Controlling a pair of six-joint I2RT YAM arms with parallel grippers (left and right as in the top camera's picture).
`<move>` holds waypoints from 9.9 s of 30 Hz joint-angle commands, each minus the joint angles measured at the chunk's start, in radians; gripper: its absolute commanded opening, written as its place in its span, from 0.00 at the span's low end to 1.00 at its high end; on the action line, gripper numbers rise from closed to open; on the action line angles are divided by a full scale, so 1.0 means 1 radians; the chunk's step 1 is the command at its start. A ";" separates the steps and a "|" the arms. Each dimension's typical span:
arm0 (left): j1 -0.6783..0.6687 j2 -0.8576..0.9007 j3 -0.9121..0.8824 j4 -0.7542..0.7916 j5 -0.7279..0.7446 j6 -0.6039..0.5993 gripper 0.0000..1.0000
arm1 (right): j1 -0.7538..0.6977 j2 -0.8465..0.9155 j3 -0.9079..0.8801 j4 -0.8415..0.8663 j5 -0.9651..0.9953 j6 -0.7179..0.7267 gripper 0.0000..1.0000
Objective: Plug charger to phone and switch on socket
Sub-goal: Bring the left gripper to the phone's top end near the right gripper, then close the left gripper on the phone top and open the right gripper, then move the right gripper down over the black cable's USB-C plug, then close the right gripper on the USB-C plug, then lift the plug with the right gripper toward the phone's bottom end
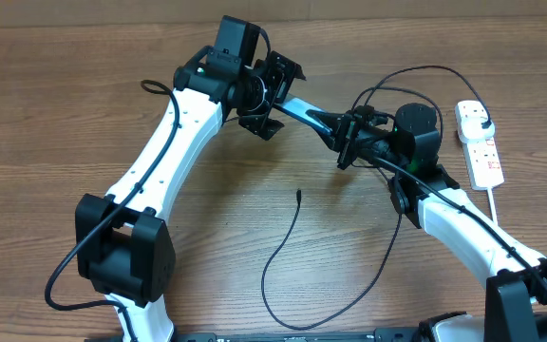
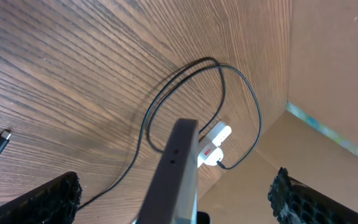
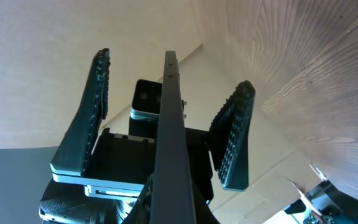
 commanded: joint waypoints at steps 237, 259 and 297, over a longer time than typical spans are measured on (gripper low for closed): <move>0.446 -0.013 0.008 -0.005 0.518 0.939 0.04 | 0.436 0.415 0.449 -1.215 0.788 -1.272 0.41; 0.446 -0.013 0.008 -0.006 0.518 0.939 0.04 | 0.436 0.415 0.449 -1.201 0.787 -1.272 0.09; 0.448 -0.013 0.008 0.395 0.702 0.611 0.04 | 0.164 0.329 0.588 -0.994 -0.205 -1.453 0.04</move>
